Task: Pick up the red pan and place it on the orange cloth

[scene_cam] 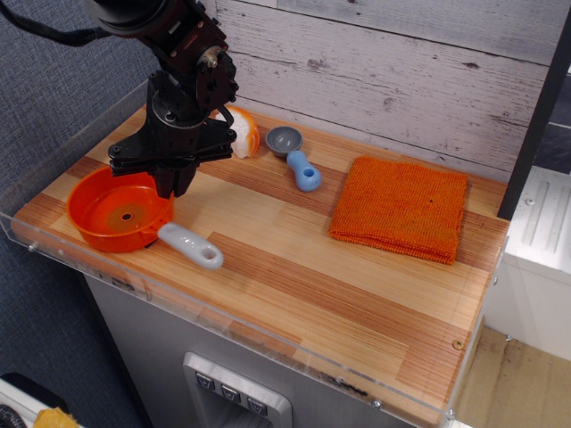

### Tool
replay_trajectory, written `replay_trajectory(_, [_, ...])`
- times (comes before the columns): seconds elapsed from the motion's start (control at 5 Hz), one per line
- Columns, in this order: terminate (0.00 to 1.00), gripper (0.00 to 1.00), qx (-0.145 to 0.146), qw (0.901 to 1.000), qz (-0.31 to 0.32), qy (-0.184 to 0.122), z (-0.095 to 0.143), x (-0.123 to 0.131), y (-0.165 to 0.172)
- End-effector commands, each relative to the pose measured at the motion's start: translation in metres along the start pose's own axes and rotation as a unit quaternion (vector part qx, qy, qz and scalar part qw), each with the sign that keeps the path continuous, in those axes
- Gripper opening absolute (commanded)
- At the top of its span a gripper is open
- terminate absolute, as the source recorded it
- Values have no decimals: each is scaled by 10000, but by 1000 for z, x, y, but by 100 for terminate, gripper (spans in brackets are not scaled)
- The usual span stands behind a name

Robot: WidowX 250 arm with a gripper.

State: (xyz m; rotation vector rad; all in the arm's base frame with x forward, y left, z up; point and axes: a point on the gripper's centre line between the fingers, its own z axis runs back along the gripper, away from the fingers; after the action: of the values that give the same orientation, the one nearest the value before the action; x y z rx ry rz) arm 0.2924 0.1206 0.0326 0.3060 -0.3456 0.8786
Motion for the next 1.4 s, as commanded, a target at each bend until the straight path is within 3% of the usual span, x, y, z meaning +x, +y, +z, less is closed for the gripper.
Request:
replay_trajectory(0.0, [0, 0, -628, 9956, -134, -690, 64, 34, -20])
replay_trajectory(0.2, [0, 0, -884, 9914, -254, -935, 86, 45, -35])
replay_trajectory(0.4, [0, 0, -1157, 9872, -534, -956, 102, 41, -56])
replay_trajectory(0.8, [0, 0, -1697, 9721, -1408, -799, 122, -1, -100])
replay_trajectory(1.2, [0, 0, -2156, 9485, -2269, -495, 140, -52, -134])
